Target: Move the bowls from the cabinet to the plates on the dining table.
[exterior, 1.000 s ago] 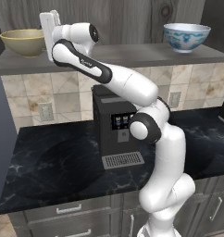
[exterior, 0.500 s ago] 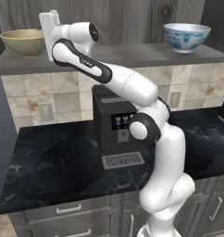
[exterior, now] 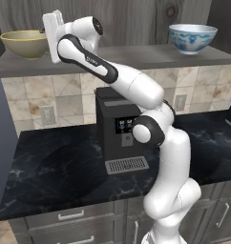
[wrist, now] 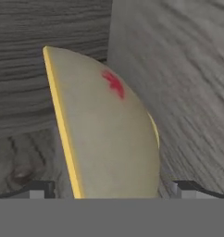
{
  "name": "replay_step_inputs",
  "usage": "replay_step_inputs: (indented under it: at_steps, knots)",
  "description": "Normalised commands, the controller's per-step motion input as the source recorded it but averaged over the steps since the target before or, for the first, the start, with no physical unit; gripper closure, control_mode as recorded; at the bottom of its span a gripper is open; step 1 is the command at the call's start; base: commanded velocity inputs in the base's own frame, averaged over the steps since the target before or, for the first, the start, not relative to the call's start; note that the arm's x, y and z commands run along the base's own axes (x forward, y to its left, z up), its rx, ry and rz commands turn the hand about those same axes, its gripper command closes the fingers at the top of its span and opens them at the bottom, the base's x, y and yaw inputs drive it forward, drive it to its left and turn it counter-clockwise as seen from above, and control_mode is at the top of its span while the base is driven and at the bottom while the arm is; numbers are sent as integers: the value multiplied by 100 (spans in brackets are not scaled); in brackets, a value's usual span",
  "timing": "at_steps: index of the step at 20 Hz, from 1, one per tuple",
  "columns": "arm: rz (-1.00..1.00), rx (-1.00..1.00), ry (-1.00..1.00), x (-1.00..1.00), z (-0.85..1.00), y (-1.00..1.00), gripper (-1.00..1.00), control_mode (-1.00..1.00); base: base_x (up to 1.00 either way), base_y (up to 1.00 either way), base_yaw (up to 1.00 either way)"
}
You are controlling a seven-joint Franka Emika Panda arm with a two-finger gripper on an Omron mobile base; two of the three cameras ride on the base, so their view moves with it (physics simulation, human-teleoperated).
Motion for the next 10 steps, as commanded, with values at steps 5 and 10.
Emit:
replay_step_inputs:
  at_steps: [5, 10]
  knots:
    - [1, -4, 3, -34, -34, 7, -100, -100, 0, 0, 0]
    - [1, -3, 1, -34, -34, 3, -100, -100, 0, 0, 0]
